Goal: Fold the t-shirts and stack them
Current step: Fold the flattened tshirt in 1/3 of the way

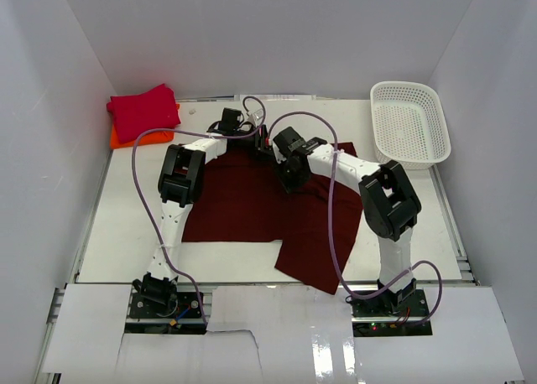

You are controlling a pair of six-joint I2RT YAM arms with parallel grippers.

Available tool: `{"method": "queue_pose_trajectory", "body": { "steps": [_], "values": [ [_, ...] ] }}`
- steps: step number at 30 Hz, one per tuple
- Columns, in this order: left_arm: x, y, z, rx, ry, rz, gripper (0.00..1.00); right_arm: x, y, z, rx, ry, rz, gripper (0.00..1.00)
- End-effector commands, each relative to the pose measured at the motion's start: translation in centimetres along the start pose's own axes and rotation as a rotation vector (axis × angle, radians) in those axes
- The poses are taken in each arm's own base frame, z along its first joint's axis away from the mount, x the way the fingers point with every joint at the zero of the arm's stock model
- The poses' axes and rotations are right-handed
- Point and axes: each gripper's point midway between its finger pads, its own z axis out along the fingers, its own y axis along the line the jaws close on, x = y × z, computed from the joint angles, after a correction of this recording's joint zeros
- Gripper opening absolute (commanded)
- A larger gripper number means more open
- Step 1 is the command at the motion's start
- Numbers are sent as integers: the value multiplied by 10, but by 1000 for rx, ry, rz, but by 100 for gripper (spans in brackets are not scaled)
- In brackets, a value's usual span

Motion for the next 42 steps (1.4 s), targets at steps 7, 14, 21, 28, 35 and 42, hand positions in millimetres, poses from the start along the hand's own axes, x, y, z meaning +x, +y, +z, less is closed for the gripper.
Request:
{"method": "queue_pose_trajectory", "body": {
  "steps": [7,14,21,28,35,42],
  "values": [
    [-7,0,-11,-36,-26,8,51,-34,6,24,-15,-57,9,45],
    [-8,0,-12,-34,-29,13,51,-43,4,28,-4,-69,14,40],
    [-8,0,-12,-35,-28,12,51,-38,5,32,-10,-55,18,10],
    [-8,-1,-13,-34,-29,16,51,-33,5,30,-10,-42,21,28],
    [-9,-2,-13,-34,-30,19,51,-30,5,34,-11,-31,27,30],
    [-9,-2,-13,-34,-30,22,51,-20,5,42,-11,3,27,31]
  ]
}}
